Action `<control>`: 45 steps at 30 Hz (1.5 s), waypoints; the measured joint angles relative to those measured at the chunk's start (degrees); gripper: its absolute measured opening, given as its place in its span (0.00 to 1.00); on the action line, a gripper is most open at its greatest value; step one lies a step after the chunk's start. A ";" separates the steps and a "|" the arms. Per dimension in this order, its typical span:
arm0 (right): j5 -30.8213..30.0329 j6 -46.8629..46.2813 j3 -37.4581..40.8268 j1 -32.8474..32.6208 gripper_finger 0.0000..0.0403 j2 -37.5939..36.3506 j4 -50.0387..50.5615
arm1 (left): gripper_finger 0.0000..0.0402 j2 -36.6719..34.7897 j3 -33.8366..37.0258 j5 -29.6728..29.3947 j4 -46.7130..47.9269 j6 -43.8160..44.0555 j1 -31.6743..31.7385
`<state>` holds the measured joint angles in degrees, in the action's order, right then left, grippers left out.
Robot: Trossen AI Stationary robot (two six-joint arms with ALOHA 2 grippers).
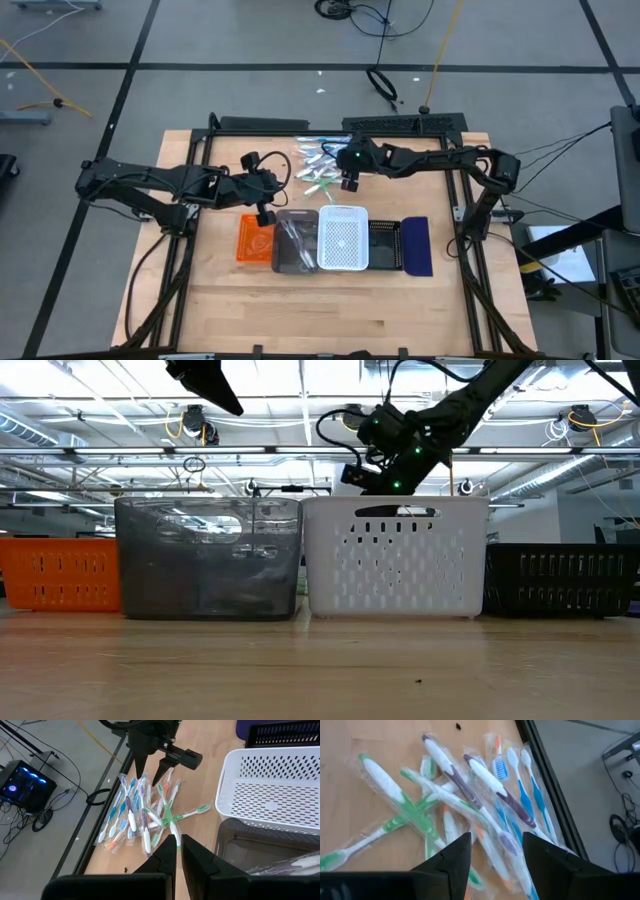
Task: Pick & Place Toothbrushes
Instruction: Put the purple toothbrush into the left black bin
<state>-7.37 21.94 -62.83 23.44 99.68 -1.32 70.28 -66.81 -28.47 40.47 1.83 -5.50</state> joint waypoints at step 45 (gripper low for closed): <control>1.34 6.21 0.08 3.23 0.33 10.05 -7.13 | 0.06 0.00 0.00 0.00 -0.33 -0.02 0.00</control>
<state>-6.03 28.15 -62.74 26.68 109.73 -8.46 70.28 -66.81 -28.47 40.14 1.80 -5.50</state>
